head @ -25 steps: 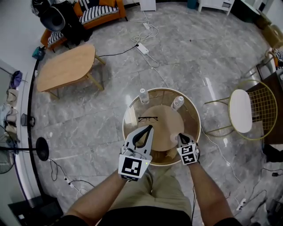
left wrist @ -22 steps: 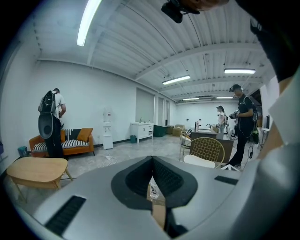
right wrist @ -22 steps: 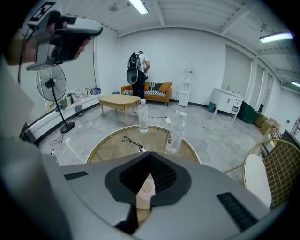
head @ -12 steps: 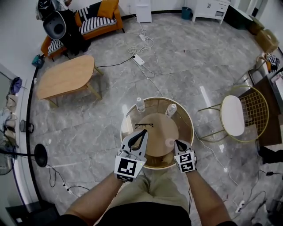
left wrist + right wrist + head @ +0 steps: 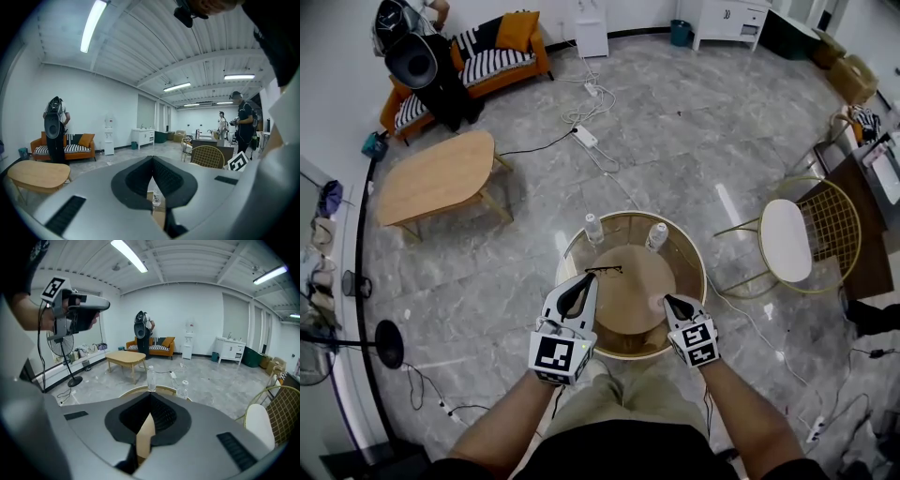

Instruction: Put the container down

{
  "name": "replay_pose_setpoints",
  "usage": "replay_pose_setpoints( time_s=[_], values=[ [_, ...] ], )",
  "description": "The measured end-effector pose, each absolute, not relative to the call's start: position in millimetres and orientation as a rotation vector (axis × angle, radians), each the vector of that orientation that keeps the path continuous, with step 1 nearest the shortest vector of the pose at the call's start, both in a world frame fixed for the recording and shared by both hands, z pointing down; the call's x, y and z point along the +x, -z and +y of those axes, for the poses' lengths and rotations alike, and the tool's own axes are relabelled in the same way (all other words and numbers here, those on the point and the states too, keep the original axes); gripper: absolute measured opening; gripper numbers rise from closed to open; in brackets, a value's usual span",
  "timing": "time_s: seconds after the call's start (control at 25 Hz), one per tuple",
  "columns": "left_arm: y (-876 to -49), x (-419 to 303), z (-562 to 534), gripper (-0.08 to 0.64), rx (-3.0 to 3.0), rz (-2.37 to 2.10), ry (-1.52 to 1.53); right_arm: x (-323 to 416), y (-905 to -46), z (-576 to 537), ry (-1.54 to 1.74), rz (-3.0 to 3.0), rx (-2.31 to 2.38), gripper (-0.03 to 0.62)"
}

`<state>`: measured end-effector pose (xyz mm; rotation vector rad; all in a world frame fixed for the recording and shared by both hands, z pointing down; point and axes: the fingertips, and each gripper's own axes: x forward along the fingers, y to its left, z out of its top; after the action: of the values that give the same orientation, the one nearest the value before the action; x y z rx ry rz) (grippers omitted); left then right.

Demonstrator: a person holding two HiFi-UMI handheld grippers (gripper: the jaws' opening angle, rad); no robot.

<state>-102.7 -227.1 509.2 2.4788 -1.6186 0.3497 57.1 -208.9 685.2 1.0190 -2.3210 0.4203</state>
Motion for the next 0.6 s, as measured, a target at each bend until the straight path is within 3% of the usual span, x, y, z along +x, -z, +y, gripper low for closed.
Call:
replay_pose_setpoints(
  time_s=[0.6],
  values=[
    [-482.1, -127.7, -214.3, 0.015, 2.451, -1.685, -0.343, 50.5, -576.9, -215.6, -0.420, -2.502, 1.074, 0.014]
  ],
)
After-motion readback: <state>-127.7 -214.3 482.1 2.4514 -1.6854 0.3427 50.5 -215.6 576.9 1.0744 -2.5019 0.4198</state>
